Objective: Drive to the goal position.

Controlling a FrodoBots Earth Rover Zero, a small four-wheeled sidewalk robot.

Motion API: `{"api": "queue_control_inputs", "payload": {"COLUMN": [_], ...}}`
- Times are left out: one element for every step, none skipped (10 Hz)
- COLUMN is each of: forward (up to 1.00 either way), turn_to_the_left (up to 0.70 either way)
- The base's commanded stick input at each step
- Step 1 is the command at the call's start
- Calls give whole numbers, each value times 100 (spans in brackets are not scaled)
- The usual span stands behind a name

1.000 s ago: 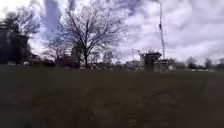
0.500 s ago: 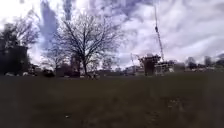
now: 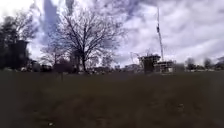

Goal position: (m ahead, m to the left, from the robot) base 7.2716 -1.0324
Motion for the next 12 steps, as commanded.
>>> {"api": "queue_control_inputs", "payload": {"forward": [70, 70, 70, 70, 70, 70, 70, 70, 70, 70, 70, 70], "turn_to_the_left": [0, 0, 0, 0, 0, 0, 0, 0, 0, 0, 0, 0]}}
